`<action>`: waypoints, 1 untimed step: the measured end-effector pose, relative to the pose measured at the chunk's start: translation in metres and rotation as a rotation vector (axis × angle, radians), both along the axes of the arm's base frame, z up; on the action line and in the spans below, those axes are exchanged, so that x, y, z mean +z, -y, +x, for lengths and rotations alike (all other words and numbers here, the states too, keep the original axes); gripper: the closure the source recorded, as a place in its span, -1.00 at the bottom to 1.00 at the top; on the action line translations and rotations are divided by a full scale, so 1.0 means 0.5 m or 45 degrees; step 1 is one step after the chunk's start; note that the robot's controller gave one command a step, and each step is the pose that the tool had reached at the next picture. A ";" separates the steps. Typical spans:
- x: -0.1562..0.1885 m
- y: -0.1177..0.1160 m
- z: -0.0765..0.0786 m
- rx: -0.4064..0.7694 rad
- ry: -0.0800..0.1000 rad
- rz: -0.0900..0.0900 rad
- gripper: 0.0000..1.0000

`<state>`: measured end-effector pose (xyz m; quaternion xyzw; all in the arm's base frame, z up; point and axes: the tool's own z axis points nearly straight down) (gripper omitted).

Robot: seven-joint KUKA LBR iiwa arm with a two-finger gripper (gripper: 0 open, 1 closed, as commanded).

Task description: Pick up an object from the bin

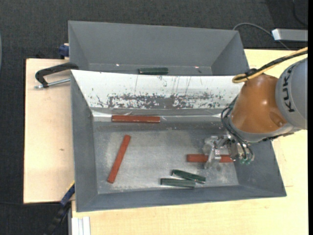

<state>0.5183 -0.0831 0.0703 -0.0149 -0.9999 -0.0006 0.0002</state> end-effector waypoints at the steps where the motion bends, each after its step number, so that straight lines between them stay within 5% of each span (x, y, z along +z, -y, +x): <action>1: 0.000 0.000 0.000 0.000 0.000 0.000 1.00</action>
Offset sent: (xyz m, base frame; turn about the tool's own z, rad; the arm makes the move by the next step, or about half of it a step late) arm 0.0355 0.0191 0.1381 0.0354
